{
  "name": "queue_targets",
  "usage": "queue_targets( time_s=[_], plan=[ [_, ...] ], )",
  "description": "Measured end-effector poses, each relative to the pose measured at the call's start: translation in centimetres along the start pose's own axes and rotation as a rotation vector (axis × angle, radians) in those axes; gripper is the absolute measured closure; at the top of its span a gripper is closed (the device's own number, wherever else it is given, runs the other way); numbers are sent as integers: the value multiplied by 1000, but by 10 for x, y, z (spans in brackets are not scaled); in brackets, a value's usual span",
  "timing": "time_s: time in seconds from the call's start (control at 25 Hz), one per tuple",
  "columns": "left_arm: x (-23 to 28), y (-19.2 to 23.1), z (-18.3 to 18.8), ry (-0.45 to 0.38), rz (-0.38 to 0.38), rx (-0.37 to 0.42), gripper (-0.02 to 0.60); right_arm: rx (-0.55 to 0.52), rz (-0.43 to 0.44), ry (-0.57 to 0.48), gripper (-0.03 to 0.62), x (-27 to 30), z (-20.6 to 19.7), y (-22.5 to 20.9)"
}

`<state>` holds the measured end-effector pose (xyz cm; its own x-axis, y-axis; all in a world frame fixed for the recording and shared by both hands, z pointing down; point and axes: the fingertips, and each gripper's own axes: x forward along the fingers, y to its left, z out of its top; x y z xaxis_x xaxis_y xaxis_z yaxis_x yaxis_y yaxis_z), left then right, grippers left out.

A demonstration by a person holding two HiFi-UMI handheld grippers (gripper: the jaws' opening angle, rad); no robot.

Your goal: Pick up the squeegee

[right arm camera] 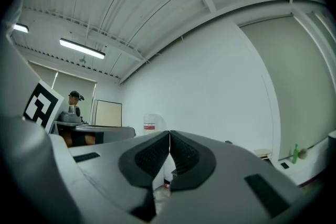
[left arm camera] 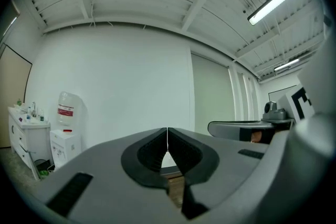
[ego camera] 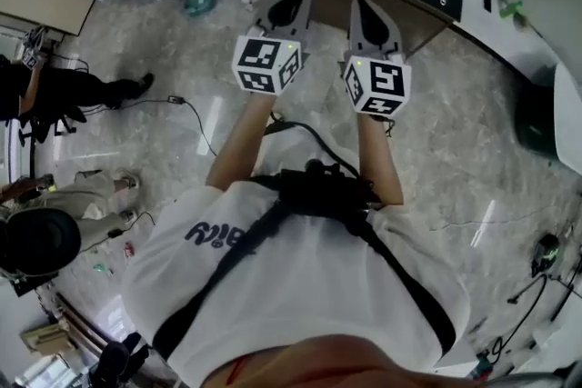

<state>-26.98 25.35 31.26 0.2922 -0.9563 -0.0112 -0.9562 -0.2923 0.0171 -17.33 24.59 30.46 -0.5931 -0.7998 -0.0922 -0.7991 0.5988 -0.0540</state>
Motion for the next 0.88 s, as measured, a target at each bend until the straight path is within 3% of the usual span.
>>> queue_targets(
  time_s=[0.2, 0.64, 0.88],
  plan=[
    [36, -65, -19, 21, -75, 2, 571, 8, -77, -25, 588, -39, -1, -68],
    [89, -172, -24, 39, -281, 16, 571, 0, -260, -30, 588, -109, 3, -152],
    [111, -212, -41, 68, -345, 18, 571, 27, -339, -13, 588, -130, -8, -195]
  ],
)
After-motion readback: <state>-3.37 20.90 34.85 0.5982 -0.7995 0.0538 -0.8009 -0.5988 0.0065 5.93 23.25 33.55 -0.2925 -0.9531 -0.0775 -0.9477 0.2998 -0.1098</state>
